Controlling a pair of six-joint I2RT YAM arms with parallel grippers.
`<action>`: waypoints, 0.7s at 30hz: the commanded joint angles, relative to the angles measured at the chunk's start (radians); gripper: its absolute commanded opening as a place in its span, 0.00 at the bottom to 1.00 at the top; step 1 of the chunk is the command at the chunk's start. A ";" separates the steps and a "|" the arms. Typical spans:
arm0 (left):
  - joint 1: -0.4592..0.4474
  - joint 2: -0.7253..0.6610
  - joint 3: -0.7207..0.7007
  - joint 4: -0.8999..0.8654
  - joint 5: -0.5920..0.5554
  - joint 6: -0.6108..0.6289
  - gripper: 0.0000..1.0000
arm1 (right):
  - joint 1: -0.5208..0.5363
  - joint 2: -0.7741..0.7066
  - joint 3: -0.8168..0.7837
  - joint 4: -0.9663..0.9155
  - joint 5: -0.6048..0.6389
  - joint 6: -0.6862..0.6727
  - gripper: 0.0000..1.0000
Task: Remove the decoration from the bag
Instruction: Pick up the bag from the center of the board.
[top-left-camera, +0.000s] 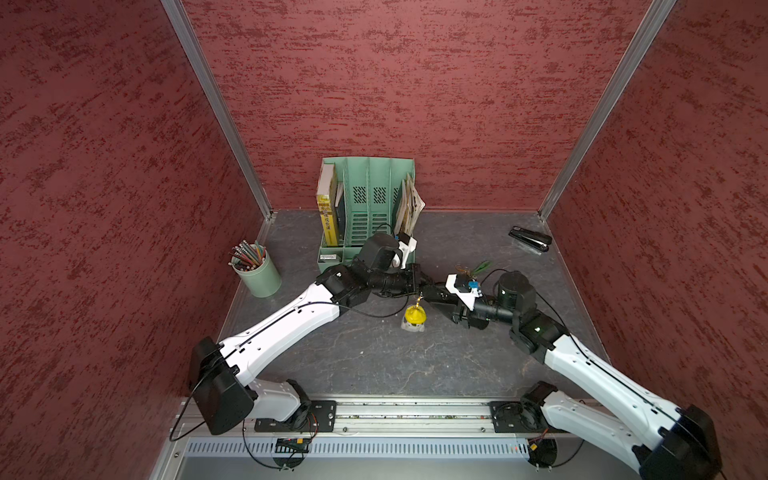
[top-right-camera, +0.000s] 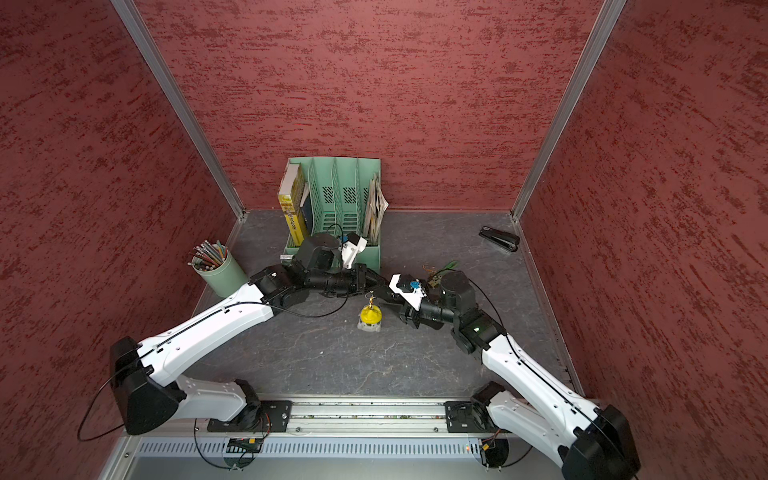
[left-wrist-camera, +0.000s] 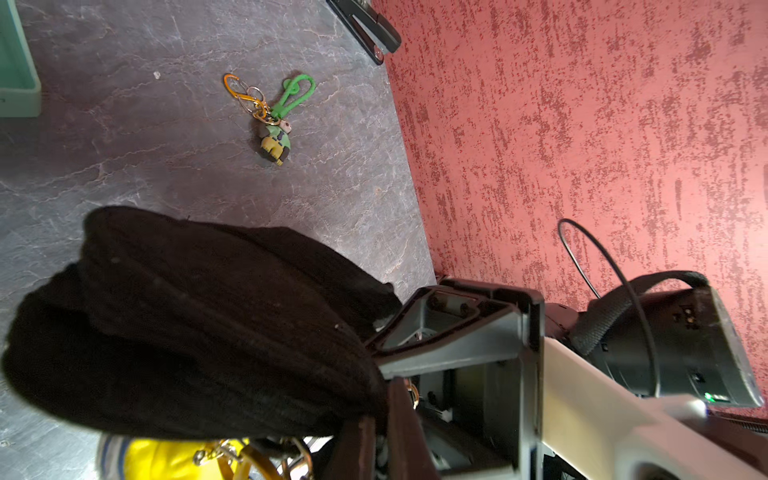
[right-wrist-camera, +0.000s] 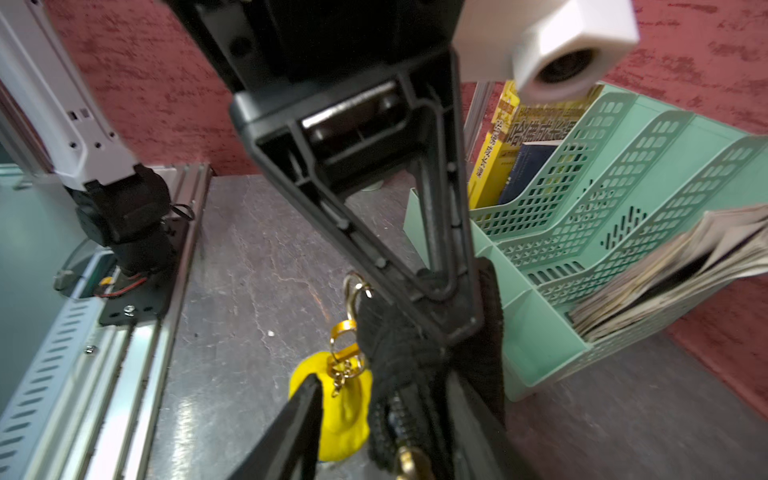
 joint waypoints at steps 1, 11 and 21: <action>-0.004 -0.042 0.012 0.062 0.022 -0.003 0.00 | 0.014 0.014 0.047 -0.028 0.092 0.045 0.29; 0.028 -0.121 -0.069 0.161 0.087 0.060 0.32 | 0.014 -0.091 -0.001 0.052 0.102 0.136 0.00; 0.129 -0.357 -0.316 0.478 0.147 0.256 0.48 | 0.013 -0.170 0.008 0.040 0.057 0.195 0.00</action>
